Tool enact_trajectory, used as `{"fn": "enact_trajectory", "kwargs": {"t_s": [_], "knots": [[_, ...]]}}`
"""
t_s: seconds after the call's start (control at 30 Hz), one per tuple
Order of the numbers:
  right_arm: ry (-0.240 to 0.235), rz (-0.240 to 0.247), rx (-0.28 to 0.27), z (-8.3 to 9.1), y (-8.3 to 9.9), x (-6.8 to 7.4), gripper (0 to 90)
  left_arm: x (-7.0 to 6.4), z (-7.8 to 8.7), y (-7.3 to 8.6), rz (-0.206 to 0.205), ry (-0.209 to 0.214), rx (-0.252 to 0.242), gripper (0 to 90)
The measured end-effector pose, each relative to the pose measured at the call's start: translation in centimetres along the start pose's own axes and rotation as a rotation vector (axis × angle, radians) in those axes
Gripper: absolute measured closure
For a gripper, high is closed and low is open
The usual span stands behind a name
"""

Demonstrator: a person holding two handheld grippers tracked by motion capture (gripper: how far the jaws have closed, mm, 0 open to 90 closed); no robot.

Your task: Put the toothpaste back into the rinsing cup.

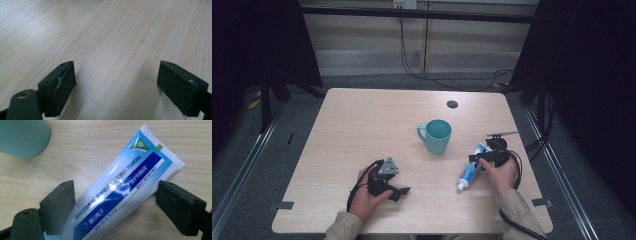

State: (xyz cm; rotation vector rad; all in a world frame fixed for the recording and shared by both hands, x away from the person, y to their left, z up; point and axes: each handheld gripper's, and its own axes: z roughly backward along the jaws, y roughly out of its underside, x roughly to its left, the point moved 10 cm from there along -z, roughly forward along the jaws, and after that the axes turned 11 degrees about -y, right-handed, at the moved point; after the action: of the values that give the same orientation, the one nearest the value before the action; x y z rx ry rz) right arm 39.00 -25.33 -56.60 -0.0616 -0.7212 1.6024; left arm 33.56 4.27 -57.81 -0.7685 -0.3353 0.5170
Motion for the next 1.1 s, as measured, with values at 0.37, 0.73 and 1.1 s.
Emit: {"fn": "enact_trajectory", "kwargs": {"t_s": [0.37,0.73,1.1], "knots": [[0.016,0.04,0.012,-0.2,-0.4,0.2,31.2,0.0,0.0,0.0,0.001,0.0,0.001,14.8],[0.028,0.064,0.046,-0.9,0.0,0.8,43.0,0.0,0.0,0.0,0.002,0.0,0.001,14.8],[0.137,0.132,0.117,-1.0,-0.1,0.8,56.5,0.0,0.0,0.0,0.0,0.0,0.0,14.8]]}}
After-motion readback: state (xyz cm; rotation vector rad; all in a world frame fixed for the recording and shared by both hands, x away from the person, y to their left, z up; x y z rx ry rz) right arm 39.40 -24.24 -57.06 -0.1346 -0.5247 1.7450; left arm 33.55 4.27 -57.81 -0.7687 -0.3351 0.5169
